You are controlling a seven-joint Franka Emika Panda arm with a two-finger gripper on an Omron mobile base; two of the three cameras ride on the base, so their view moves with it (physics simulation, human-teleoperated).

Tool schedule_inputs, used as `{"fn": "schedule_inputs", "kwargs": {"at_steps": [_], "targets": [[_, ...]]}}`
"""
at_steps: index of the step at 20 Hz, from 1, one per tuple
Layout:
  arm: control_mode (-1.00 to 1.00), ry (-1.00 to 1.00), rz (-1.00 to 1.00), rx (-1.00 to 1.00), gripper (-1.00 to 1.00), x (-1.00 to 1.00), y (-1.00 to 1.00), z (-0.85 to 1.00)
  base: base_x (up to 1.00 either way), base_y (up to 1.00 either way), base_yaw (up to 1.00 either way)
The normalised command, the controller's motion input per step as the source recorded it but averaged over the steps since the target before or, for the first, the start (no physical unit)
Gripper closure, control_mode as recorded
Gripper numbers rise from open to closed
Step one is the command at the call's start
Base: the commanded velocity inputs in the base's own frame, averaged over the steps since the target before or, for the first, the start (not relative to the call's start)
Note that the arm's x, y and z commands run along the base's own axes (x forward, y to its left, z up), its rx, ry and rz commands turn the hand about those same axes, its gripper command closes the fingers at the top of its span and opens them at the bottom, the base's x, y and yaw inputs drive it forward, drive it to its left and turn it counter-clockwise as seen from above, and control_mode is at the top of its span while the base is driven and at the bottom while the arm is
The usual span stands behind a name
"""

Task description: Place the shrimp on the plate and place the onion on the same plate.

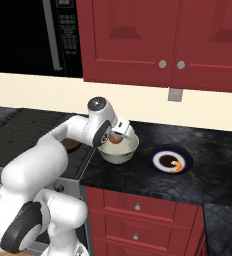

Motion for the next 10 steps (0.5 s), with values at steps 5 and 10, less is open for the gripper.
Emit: {"fn": "schedule_inputs", "kwargs": {"at_steps": [5, 10], "targets": [[-1.00, -0.08, -0.18, 0.00, 1.00, -0.70, -0.77, 0.50, 0.00, 0.00, 0.00], [-1.00, -0.07, -0.16, -0.04, 1.00, -0.50, -0.71, 0.29, 0.00, 0.00, 0.00]]}}
